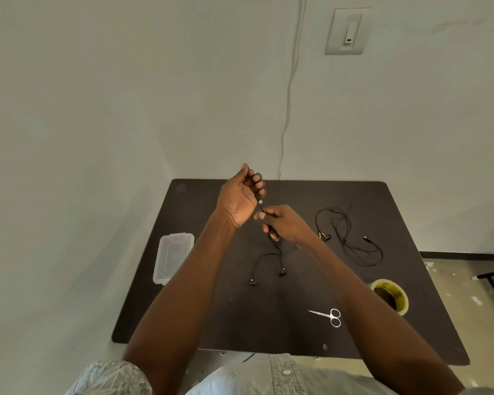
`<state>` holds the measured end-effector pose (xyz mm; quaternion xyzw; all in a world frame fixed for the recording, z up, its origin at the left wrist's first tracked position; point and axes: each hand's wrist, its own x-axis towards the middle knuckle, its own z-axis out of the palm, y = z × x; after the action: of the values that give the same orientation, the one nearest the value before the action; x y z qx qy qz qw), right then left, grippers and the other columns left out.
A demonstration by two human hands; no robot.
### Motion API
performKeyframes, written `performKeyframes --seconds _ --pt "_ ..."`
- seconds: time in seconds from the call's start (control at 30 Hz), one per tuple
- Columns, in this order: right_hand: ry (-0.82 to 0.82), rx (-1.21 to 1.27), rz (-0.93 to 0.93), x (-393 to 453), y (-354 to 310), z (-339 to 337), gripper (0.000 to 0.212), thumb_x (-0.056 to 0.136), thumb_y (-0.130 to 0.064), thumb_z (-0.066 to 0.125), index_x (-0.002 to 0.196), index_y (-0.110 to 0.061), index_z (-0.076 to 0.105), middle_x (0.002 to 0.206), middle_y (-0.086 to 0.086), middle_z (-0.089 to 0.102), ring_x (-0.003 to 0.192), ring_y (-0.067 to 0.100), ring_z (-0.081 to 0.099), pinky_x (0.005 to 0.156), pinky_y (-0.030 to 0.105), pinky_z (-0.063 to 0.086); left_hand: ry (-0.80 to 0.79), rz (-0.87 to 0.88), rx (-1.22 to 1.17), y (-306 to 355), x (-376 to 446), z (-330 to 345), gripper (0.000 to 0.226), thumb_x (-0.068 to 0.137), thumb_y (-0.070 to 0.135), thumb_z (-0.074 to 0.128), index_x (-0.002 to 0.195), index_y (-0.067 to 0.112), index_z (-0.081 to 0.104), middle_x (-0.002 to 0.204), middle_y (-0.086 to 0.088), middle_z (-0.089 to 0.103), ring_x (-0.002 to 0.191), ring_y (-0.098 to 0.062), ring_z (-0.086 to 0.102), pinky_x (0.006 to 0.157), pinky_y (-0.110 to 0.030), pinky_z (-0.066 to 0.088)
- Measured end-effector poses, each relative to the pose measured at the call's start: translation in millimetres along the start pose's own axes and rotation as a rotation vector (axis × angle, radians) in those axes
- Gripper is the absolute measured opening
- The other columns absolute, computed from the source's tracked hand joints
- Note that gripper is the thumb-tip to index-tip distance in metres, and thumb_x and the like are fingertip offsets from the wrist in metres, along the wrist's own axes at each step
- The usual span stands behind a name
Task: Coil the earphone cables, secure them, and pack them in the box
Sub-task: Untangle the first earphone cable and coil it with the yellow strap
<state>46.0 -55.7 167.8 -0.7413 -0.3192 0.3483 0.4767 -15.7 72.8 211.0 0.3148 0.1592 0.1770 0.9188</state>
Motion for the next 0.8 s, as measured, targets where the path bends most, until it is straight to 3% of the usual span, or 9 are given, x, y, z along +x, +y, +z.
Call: performKeyframes --seconds 0.13,0.33,0.5,0.57,0.7,0.8 --pt "-0.073 -0.024 0.015 -9.7 -6.4 -5.7 0.019 0.098 -0.016 0.055 0.096 -0.002 0.068 0.063 0.005 0.057 0.044 0.014 0.046 0.046 0.024 0.040 0.044 0.086 0.168 -6.1 0.6 -2.1 0.022 0.102 0.017 0.044 0.094 0.003 0.060 0.075 -0.007 0.065 0.069 -0.019 0.065 0.072 -0.033 0.057" --pt "-0.118 0.059 -0.012 -15.9 -19.6 -23.3 0.012 0.093 -0.014 0.063 0.088 -0.004 0.068 0.061 0.007 0.060 0.045 0.016 0.050 0.046 0.026 0.042 0.073 0.224 0.585 -9.9 4.7 -12.7 0.020 0.102 0.017 0.045 0.112 0.008 0.059 0.063 -0.001 0.048 0.060 -0.015 0.054 0.074 -0.033 0.054" --pt "-0.159 0.075 -0.001 -20.4 -32.6 -37.7 0.005 0.090 -0.007 0.063 0.090 -0.003 0.065 0.064 0.009 0.064 0.046 0.018 0.050 0.047 0.025 0.039 0.023 0.198 0.942 -12.3 6.1 -20.6 0.016 0.100 0.014 0.046 0.099 0.015 0.062 0.073 0.001 0.059 0.061 -0.005 0.057 0.068 -0.026 0.047" --pt "-0.167 0.069 0.002 -19.2 -39.3 -46.3 0.007 0.089 -0.008 0.065 0.090 -0.002 0.065 0.065 0.010 0.065 0.047 0.018 0.050 0.048 0.025 0.039 -0.005 0.151 0.990 -13.5 6.0 -24.0 0.016 0.099 0.010 0.046 0.098 0.016 0.061 0.079 0.001 0.063 0.059 -0.001 0.057 0.071 -0.025 0.047" --pt "-0.129 0.087 -0.064 -12.6 -55.1 -63.6 0.015 0.091 -0.006 0.063 0.098 0.007 0.065 0.069 0.010 0.063 0.052 0.015 0.049 0.050 0.023 0.041 -0.060 0.029 1.030 -14.6 -0.2 -22.9 0.022 0.098 0.005 0.041 0.096 0.013 0.061 0.070 0.001 0.061 0.052 -0.006 0.051 0.049 -0.017 0.035" --pt "0.007 0.074 -0.105 -0.9 -61.7 -68.6 0.013 0.093 -0.006 0.060 0.098 0.004 0.067 0.070 0.006 0.063 0.056 0.012 0.050 0.052 0.021 0.042 -0.065 -0.069 0.885 -17.2 -7.0 -21.9 0.028 0.100 0.007 0.037 0.096 0.009 0.064 0.060 0.001 0.047 0.051 -0.009 0.039 0.048 -0.020 0.027"
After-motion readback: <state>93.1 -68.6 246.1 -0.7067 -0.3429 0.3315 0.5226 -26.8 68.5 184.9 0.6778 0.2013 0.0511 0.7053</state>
